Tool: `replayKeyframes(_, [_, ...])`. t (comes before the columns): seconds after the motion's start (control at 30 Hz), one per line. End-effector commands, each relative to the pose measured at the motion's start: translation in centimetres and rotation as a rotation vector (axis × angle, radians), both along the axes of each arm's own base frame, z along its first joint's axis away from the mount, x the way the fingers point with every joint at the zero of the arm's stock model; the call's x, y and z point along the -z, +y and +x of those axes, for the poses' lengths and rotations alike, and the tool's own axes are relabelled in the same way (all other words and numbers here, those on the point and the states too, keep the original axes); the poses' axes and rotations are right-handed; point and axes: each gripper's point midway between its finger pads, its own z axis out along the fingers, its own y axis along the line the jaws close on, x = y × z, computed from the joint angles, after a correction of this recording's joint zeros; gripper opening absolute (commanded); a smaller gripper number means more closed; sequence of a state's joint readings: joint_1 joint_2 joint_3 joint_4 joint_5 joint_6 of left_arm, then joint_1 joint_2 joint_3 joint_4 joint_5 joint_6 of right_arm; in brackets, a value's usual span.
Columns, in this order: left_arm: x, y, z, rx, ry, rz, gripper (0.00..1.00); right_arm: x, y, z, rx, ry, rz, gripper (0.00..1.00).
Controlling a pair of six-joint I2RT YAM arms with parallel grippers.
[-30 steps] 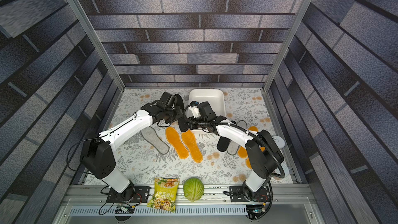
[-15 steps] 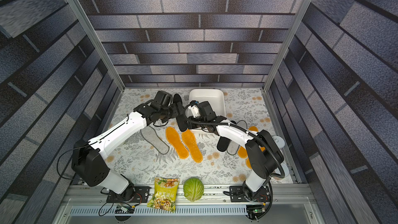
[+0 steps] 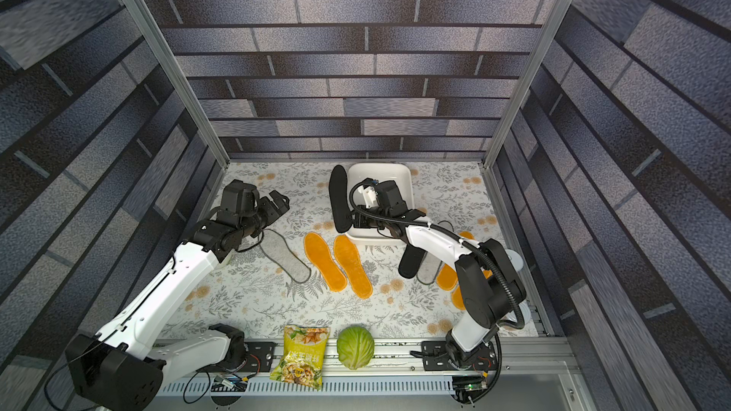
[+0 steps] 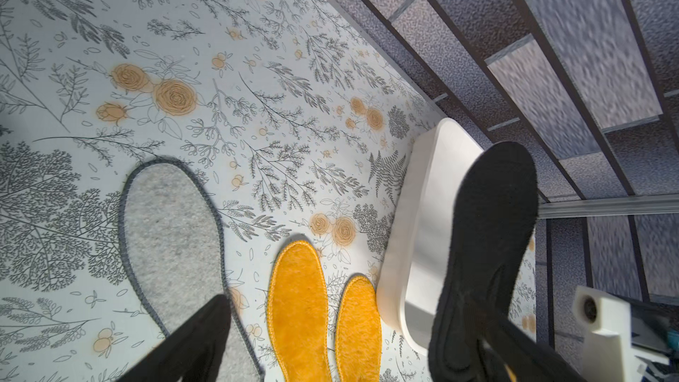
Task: Put the insoles into the storage box
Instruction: Pick up the insole from the center of the board, then place the insole in the storage box.
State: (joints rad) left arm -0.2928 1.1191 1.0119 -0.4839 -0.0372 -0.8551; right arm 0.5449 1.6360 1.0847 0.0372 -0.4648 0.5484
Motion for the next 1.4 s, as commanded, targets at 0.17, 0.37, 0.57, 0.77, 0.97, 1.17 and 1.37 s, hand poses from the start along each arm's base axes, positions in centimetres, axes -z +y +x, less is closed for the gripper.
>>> replayKeyframes(0.17, [1.3,0.0,0.2,0.015,0.020,-0.070,1.00,-1.8,-2.7,4.6,0.176,0.002,0.029,0.00])
replayKeyframes(0.37, [1.8,-0.2,0.9,0.048,0.035,-0.109,1.00,1.1,-2.9,6.6,0.216,0.043,-0.029,0.00])
replayKeyframes(0.57, [2.3,-0.2,1.3,0.060,0.053,-0.125,1.00,3.9,-2.9,7.6,0.231,0.122,-0.058,0.00])
replayKeyframes(0.77, [2.3,-0.4,1.7,0.076,0.052,-0.138,1.00,6.1,-3.1,8.0,0.240,0.191,-0.108,0.00])
replayKeyframes(0.97, [2.5,-0.6,2.0,0.085,0.059,-0.146,1.00,8.2,-3.5,8.2,0.246,0.244,-0.142,0.00])
replayKeyframes(1.17, [2.9,-0.7,2.0,0.082,0.063,-0.166,1.00,9.9,-4.2,8.4,0.272,0.282,-0.168,0.00])
replayKeyframes(1.37, [2.8,-0.9,2.2,0.085,0.061,-0.177,1.00,10.5,-4.0,8.5,0.265,0.304,-0.163,0.00])
